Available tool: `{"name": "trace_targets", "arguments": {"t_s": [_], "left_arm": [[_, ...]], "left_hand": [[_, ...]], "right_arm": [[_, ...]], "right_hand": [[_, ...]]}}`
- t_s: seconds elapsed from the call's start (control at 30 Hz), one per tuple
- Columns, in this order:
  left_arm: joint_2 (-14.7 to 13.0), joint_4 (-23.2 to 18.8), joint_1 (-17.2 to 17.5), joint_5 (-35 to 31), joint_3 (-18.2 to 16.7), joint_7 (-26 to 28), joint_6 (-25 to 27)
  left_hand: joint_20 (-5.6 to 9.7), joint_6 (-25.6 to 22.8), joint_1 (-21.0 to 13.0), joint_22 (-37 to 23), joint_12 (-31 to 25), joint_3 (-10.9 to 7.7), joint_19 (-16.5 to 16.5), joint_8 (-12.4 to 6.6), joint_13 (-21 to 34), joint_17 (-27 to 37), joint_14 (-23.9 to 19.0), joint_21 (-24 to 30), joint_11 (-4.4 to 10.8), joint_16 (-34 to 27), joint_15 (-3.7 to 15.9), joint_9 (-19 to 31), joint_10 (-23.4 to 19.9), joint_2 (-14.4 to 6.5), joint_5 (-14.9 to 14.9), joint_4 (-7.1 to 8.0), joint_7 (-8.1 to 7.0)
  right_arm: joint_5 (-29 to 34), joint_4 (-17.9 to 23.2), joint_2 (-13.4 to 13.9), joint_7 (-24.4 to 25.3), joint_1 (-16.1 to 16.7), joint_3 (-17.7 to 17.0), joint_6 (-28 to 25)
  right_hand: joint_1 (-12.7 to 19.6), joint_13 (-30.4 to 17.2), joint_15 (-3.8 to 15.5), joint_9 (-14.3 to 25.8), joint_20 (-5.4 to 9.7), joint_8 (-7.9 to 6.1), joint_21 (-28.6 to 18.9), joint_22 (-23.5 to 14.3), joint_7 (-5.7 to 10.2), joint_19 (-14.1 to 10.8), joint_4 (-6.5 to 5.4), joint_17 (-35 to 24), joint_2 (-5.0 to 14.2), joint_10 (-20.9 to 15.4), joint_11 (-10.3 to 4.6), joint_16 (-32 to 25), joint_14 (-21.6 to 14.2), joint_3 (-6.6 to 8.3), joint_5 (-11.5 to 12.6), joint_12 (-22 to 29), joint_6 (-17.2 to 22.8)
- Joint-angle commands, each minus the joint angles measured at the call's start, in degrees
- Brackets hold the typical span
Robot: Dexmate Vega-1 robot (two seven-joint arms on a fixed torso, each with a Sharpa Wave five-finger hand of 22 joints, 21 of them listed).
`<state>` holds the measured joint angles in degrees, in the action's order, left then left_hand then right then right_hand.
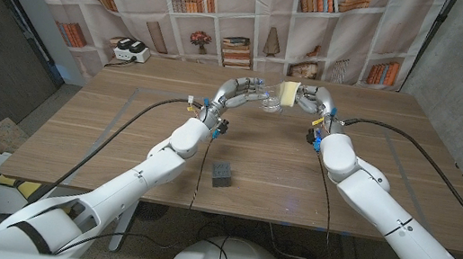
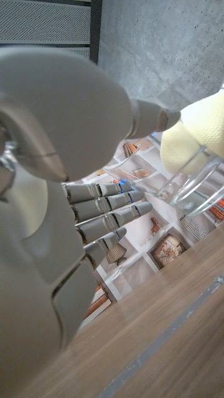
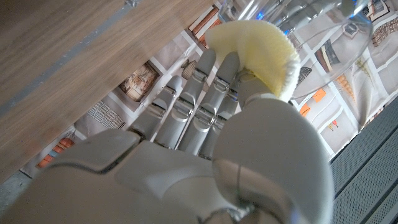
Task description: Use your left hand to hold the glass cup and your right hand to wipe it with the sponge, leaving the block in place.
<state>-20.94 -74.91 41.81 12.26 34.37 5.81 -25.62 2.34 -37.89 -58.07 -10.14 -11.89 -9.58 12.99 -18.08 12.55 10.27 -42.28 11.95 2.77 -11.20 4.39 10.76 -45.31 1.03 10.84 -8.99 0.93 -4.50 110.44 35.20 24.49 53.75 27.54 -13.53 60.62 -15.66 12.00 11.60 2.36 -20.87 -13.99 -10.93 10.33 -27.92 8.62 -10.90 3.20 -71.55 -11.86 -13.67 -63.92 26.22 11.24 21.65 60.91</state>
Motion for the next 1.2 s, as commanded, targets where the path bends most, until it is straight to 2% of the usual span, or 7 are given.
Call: {"name": "trace_targets", "arguments": {"t_s": [0.03, 0.3, 1.2], "left_arm": [[-0.19, -0.54, 0.45, 0.13, 0.05, -0.01, 0.57], [-0.27, -1.28, 0.94, -0.01, 0.03, 0.45, 0.82], [0.49, -1.74, 1.61, 0.53, -0.82, 1.35, -1.05]], "left_hand": [[1.79, -15.04, -5.28, -0.13, -0.06, -2.88, 0.36, -3.75, 0.05, 0.12, -0.02, -0.01, 9.36, 0.04, 7.31, 0.28, -9.98, -4.89, 0.45, 2.73, -8.58], [1.80, -15.19, -5.22, -0.13, 0.02, -2.89, 0.41, -3.72, 0.14, 0.14, 0.02, -0.07, 9.32, 0.09, 7.34, 0.29, -9.98, -4.86, 0.42, 2.84, -8.60], [1.85, -16.52, -5.43, -0.12, -0.12, -3.18, 1.10, -4.07, 0.28, 0.13, -1.25, -0.07, 9.25, -0.03, 7.44, 0.32, -11.28, -4.93, 0.42, 3.00, -8.62]], "right_arm": [[-1.09, 0.50, 0.01, 0.66, 0.26, -1.13, 0.61], [-2.10, 0.92, 0.31, 0.61, 0.76, -1.84, 0.68], [-3.89, -0.94, 0.09, -1.13, 1.36, 1.43, -0.96]], "right_hand": [[0.54, -0.42, 1.10, 0.77, -0.06, -0.43, -0.28, -0.13, 0.58, -0.74, 0.19, -0.15, 0.23, -0.41, 0.03, -0.03, -0.71, 0.14, 0.09, 0.26, 1.10], [0.65, -0.83, 1.12, 0.83, -0.15, -0.44, -0.28, -0.14, 0.46, -0.87, 0.22, -0.22, 0.24, -0.35, 0.03, -0.02, -1.09, 0.14, 0.03, 0.40, 1.03], [0.76, -1.97, 1.17, 0.96, -0.49, -0.52, -0.19, -0.16, 0.44, -1.04, 0.22, -0.40, 0.20, -0.19, 0.05, 0.33, -1.34, 0.21, -0.10, 0.75, 0.95]]}}
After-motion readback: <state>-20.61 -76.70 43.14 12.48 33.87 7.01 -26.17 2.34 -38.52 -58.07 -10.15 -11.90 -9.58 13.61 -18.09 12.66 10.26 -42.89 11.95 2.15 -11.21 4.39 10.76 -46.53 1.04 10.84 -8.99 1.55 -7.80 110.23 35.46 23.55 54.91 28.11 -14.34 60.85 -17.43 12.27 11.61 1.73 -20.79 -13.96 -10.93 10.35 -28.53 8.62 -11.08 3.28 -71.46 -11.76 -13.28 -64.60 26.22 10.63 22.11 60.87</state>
